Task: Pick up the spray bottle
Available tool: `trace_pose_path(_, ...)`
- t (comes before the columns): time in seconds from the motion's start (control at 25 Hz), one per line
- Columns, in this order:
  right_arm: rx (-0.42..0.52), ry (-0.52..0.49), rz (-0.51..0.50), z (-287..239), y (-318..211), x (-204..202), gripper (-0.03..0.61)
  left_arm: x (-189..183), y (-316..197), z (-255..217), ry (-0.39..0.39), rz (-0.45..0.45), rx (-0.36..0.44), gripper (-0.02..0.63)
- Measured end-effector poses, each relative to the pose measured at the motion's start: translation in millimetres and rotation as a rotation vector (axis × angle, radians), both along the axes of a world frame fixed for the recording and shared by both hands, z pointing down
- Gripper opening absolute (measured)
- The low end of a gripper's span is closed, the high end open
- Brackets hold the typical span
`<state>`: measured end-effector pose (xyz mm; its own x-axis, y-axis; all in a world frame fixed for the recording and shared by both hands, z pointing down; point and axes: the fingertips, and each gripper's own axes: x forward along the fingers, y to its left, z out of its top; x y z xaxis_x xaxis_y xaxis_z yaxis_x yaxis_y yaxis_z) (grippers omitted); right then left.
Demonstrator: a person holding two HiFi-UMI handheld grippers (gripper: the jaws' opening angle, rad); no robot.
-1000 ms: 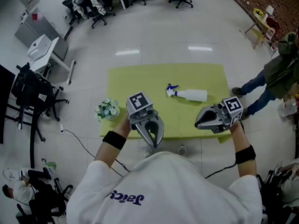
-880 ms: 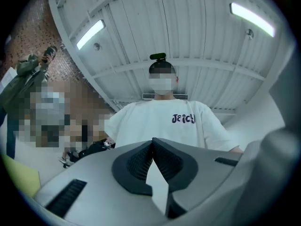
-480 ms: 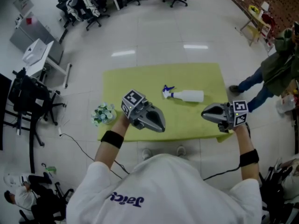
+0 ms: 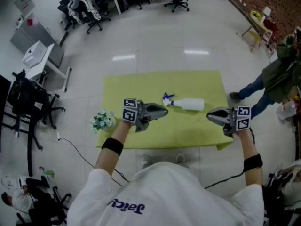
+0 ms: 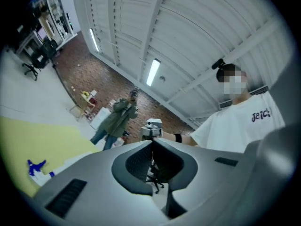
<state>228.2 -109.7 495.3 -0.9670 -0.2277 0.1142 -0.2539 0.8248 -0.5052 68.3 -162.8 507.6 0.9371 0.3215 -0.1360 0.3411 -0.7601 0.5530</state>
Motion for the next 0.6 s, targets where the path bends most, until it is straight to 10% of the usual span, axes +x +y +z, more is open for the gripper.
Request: trace_pose_path(0.6,0.029,0.333,0.002,43.7,-43.0,9.9,0.008,-64.7,-111.9,35.6,-0.132,-0.772,0.021,0.005)
